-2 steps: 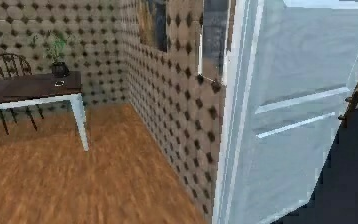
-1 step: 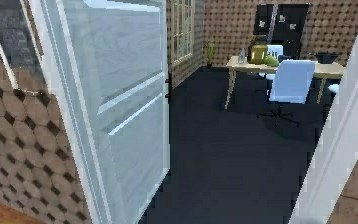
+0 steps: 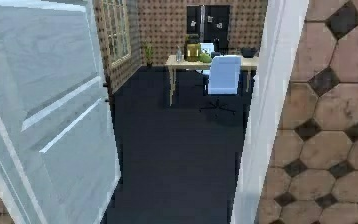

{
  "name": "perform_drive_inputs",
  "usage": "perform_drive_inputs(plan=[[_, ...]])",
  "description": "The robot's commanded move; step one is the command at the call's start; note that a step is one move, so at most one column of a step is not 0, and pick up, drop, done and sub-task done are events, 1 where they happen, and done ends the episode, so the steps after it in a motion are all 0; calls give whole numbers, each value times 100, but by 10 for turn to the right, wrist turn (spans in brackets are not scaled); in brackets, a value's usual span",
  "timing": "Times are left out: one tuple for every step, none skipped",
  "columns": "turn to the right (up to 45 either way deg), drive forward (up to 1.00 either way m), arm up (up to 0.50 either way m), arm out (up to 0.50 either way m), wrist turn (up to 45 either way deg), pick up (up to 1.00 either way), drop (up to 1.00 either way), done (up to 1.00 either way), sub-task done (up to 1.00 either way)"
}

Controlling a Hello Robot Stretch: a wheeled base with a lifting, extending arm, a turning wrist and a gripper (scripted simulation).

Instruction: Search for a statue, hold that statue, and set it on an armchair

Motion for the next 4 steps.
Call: perform_drive_inputs(plan=[[0, 25, 0, 0, 0, 0, 0, 0, 0], [-60, 0, 0, 0, 0, 0, 0, 0, 0], [0, 100, 0, 0, 0, 0, 0, 0, 0], [-30, 0, 0, 0, 0, 0, 0, 0, 0]])
